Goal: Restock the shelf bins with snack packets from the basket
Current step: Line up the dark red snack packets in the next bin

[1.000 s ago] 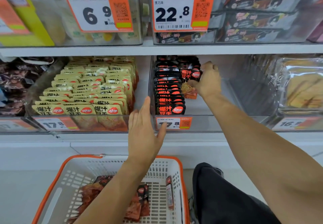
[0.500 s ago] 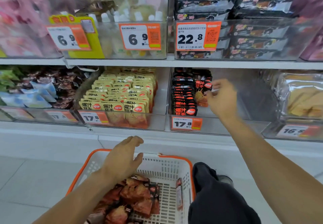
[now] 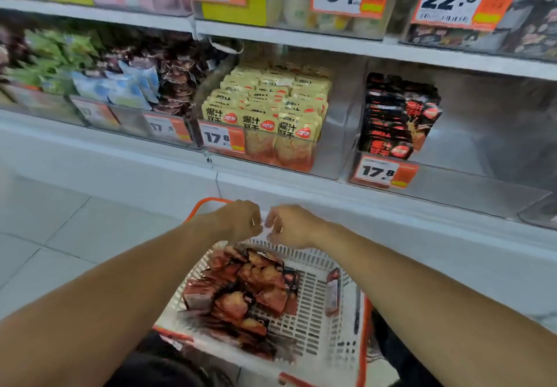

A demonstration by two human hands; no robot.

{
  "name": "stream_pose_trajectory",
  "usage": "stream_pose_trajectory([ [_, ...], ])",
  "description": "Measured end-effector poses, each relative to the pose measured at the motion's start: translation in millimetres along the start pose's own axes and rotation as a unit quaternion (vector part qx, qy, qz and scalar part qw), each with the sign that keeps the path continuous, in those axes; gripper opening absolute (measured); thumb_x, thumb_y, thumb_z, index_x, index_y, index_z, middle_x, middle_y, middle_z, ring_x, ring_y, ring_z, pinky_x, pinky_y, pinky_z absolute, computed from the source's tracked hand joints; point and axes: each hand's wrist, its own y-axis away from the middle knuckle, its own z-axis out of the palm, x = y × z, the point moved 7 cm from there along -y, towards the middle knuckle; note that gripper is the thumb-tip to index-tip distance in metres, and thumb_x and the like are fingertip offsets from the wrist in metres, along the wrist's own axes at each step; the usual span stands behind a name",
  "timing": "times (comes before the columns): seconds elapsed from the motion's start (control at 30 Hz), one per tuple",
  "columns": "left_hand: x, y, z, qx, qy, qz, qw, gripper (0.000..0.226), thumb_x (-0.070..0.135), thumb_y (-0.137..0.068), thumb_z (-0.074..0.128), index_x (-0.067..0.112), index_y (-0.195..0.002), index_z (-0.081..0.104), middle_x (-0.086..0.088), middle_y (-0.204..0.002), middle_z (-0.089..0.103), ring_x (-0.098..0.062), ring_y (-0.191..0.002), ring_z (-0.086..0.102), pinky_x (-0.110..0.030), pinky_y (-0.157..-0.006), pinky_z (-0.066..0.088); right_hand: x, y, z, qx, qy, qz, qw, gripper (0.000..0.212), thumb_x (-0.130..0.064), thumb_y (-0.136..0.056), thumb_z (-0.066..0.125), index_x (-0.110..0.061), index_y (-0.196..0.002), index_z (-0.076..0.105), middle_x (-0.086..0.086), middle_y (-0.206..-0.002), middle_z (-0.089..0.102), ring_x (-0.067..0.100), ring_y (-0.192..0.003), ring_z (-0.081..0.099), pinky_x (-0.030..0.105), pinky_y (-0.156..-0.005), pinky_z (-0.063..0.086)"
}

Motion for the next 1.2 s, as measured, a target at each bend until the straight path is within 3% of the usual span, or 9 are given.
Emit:
stream_pose_trajectory([
  [0.07,-17.8,-10.7,23.0,-0.031,0.000,-0.012,0.999,0.031,0.035,-0.096,0.058,0.013,-0.117,0.063,-0.006,-0.121,0.063,-0.025,-0.107,0.059,-0.031,-0.088,0.045,30.7,-26.5,48.8,-0.066,0.019,0.058,0.996,0.030,-0.017,-0.090,0.064,0.007,-0.109,0.065,0.028,-0.115,0.064,0.040,-0.104,0.062,0.040,-0.076,0.048],
  [0.13,-35.5,-25.8,47.3,-0.049,0.005,-0.013,0.999,0.027,0.036,-0.094,0.056,0.013,-0.103,0.065,-0.009,-0.109,0.066,-0.027,-0.094,0.059,-0.036,-0.088,0.049,62.5,-46.9,89.5,-0.094,0.014,0.105,0.990,0.025,-0.008,-0.087,0.061,0.012,-0.073,0.060,0.037,-0.081,0.055,0.045,-0.072,0.058,0.051,-0.065,0.043],
  [0.2,-55.0,-43.5,71.6,-0.047,0.031,-0.025,0.998,0.024,0.033,-0.090,0.051,0.012,-0.091,0.063,-0.012,-0.096,0.066,-0.027,-0.084,0.057,-0.044,-0.087,0.052,95.8,-65.1,122.1,-0.107,-0.006,0.132,0.985,0.043,-0.012,-0.091,0.059,-0.004,-0.056,0.036,0.016,-0.056,0.027,0.030,-0.052,0.030,0.043,-0.061,0.026],
  [0.43,-100.3,-116.9,127.7,0.019,0.100,-0.091,0.991,0.036,0.020,-0.096,0.050,0.012,-0.131,0.054,-0.008,-0.129,0.059,-0.029,-0.114,0.058,-0.039,-0.094,0.049,176.5,-121.3,172.1,0.009,-0.216,0.350,0.912,0.047,-0.050,-0.100,0.048,-0.016,-0.068,0.044,0.002,-0.065,0.044,0.022,-0.065,0.050,0.033,-0.065,0.049],
  [0.6,-125.2,-153.2,169.4,-0.023,0.163,-0.204,0.965,0.040,0.029,-0.098,0.051,0.001,-0.126,0.056,-0.013,-0.107,0.066,-0.022,-0.080,0.058,-0.030,-0.064,0.047,190.1,-146.3,224.7,0.004,-0.441,0.417,0.795,0.039,-0.037,-0.082,0.079,-0.004,-0.094,0.063,0.004,-0.092,0.066,0.020,-0.078,0.061,0.038,-0.084,0.060],
  [0.77,-128.4,-159.5,186.7,-0.038,0.152,-0.228,0.961,0.029,0.032,-0.095,0.061,0.003,-0.091,0.061,-0.008,-0.084,0.063,-0.022,-0.075,0.062,-0.025,-0.054,0.045,189.1,-131.3,238.5,-0.120,-0.497,0.404,0.758,0.013,-0.015,-0.089,0.075,-0.011,-0.100,0.069,0.000,-0.099,0.066,0.012,-0.084,0.061,0.023,-0.070,0.057],
  [0.9,-110.3,-151.4,199.7,-0.092,0.255,-0.216,0.938,0.031,0.035,-0.088,0.075,0.010,-0.096,0.059,-0.004,-0.092,0.062,-0.018,-0.081,0.059,-0.027,-0.076,0.051,189.0,-87.0,199.8,-0.189,-0.393,0.371,0.820,0.020,-0.023,-0.084,0.079,-0.011,-0.093,0.066,0.009,-0.105,0.071,0.022,-0.096,0.070,0.032,-0.081,0.060],
  [1.03,-65.0,-131.2,164.0,-0.095,0.313,-0.072,0.942,0.018,0.027,-0.091,0.072,0.016,-0.105,0.069,0.000,-0.103,0.070,-0.015,-0.086,0.063,-0.022,-0.067,0.047,189.2,-47.4,141.6,-0.164,-0.199,0.301,0.918,0.036,-0.049,-0.086,0.072,-0.017,-0.100,0.064,0.006,-0.109,0.069,0.018,-0.092,0.069,0.030,-0.074,0.061],
  [1.2,12.3,-107.5,72.6,-0.024,0.326,0.130,0.936,0.014,0.012,-0.093,0.068,0.023,-0.086,0.062,0.010,-0.085,0.066,0.002,-0.078,0.061,-0.022,-0.076,0.044,142.0,-0.3,31.3,0.053,-0.165,0.117,0.978,0.019,-0.029,-0.086,0.078,-0.030,-0.102,0.068,-0.010,-0.096,0.073,0.004,-0.088,0.069,0.031,-0.086,0.056],
])
